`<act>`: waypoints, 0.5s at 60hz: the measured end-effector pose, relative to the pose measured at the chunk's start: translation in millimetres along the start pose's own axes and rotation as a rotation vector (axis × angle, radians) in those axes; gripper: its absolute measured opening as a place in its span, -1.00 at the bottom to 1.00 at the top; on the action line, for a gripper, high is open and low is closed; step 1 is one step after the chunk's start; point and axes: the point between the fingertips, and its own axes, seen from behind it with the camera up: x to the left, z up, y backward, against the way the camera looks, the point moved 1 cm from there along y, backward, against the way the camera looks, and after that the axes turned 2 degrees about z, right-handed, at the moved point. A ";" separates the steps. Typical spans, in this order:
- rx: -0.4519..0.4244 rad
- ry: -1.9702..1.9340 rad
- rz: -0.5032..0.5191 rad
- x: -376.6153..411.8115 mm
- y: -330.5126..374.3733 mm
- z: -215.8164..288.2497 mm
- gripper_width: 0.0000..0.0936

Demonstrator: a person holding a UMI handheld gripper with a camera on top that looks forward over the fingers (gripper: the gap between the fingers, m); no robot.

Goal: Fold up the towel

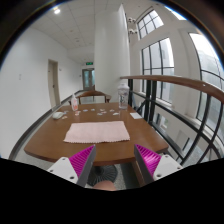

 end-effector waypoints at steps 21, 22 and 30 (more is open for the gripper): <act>0.085 0.080 0.180 107.2 -80.0 -3.2 0.70; 0.093 0.084 0.189 121.8 -87.7 1.1 0.70; 0.123 0.134 0.221 174.2 -143.6 4.6 0.68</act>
